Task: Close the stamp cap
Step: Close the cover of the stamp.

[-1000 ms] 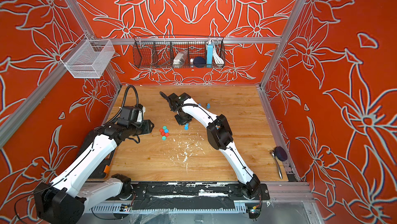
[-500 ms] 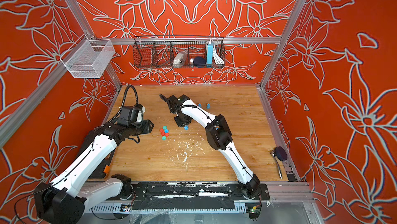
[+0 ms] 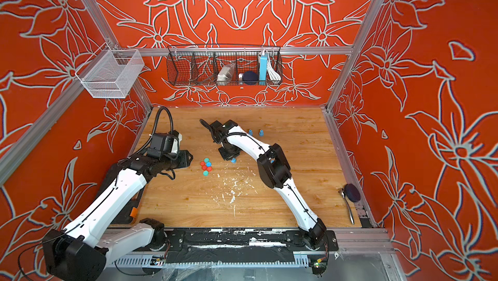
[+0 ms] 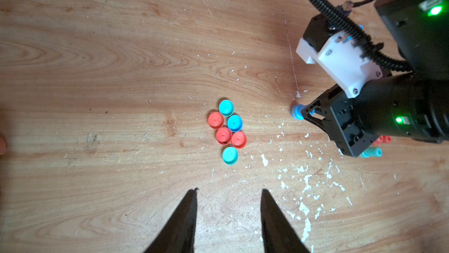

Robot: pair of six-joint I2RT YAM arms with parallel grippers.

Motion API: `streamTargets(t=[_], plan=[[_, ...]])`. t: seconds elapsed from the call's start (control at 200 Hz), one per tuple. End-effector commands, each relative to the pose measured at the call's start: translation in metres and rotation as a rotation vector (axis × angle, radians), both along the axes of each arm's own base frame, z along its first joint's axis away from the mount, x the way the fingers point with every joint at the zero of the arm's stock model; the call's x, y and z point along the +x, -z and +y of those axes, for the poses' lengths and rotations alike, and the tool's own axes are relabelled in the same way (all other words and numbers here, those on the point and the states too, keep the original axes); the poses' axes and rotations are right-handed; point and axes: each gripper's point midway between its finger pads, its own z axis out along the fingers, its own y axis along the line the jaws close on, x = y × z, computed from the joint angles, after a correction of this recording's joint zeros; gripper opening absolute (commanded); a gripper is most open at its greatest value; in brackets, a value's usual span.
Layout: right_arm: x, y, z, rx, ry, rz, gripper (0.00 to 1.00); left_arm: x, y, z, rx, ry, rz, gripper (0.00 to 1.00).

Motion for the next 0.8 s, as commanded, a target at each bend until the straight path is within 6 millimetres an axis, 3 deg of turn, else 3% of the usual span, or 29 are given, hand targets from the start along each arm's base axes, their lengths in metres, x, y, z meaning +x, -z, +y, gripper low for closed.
streamTargets(t=[0.0, 0.796], plan=[[-0.005, 0.009, -0.004, -0.027, 0.017, 0.015, 0.06, -0.002, 0.000, 0.002, -0.002, -0.002, 0.000, 0.44], [0.003, -0.002, -0.009, 0.012, 0.040, -0.009, 0.05, -0.001, 0.000, 0.003, -0.005, -0.003, 0.001, 0.43]])
